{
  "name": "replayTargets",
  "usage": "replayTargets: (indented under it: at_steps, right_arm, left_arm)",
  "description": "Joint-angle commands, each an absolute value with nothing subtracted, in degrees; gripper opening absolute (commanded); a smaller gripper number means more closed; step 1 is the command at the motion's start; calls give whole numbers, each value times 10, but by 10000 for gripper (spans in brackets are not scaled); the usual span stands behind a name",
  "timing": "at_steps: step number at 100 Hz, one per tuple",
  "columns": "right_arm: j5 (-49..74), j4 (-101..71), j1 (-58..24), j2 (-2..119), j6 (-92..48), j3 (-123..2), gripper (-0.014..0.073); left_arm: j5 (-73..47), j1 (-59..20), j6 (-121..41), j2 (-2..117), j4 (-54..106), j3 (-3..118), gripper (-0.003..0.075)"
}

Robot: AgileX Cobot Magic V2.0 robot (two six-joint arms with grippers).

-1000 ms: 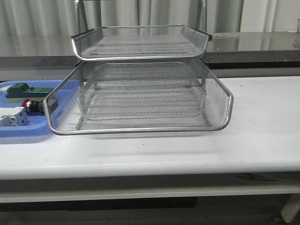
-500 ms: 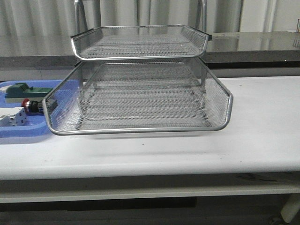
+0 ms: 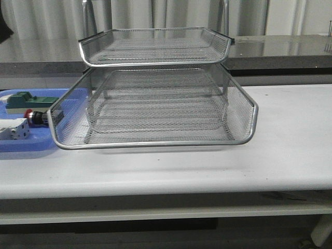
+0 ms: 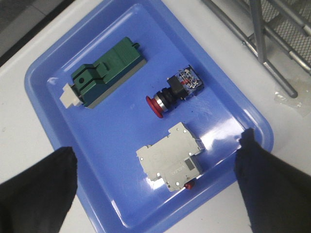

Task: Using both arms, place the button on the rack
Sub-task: 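Lower the left gripper onto the red push button in the blue tray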

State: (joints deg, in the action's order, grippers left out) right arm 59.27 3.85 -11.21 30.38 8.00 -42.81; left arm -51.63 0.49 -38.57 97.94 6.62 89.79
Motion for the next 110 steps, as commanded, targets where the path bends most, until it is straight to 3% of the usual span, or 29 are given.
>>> replayTargets:
  at_steps: [1, 40, 110]
  right_arm:
    - [564, 51, -110, 305, 80, -447, -66]
    - [564, 51, -110, 305, 80, -447, -66]
    - [565, 51, -110, 305, 80, -447, -66]
  left_arm:
    - [-526, 5, -414, 1005, 77, 966, 623]
    - [-573, 5, -493, 1175, 87, 1126, 623]
    - [-545, -21, -559, 1306, 125, 1176, 620]
